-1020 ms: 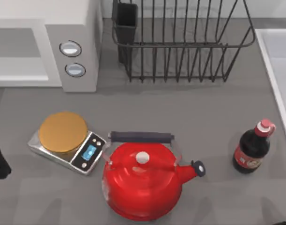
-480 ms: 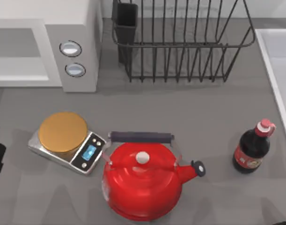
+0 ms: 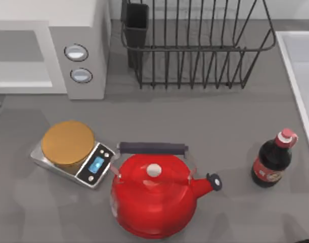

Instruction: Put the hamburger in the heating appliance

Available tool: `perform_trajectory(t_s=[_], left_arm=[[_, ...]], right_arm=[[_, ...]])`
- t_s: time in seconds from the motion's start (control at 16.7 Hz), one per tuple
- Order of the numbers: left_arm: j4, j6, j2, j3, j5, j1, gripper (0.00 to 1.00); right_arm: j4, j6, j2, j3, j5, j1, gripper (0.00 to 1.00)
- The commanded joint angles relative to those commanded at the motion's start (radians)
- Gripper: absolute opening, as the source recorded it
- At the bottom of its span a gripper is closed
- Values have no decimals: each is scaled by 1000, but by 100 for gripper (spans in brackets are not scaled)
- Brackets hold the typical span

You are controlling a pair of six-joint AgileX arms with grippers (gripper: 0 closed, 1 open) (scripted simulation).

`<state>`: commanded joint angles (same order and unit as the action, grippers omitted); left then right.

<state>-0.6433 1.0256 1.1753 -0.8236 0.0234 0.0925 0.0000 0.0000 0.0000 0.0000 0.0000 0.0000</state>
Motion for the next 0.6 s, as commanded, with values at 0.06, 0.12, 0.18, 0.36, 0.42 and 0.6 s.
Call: perform_trajectory(t_s=[0.06, 0.12, 0.18, 0.36, 0.42, 0.6], left_arm=[[-42, 54, 76, -51, -4, 13, 100], [-83, 105, 149, -98, -9, 27, 100], [-122, 154, 218, -142, -12, 42, 100], [-228, 279, 399, -243, -18, 83, 100], [-257, 311, 448, -268, -19, 96, 100], [-320, 372, 550, -312, -21, 126, 100]], right_arm=[[0, 0, 0, 0, 0, 0, 100], [0, 0, 0, 0, 0, 0, 100], [0, 0, 0, 0, 0, 0, 100], [0, 0, 0, 0, 0, 0, 100], [0, 0, 0, 0, 0, 0, 100], [0, 0, 0, 0, 0, 0, 100]])
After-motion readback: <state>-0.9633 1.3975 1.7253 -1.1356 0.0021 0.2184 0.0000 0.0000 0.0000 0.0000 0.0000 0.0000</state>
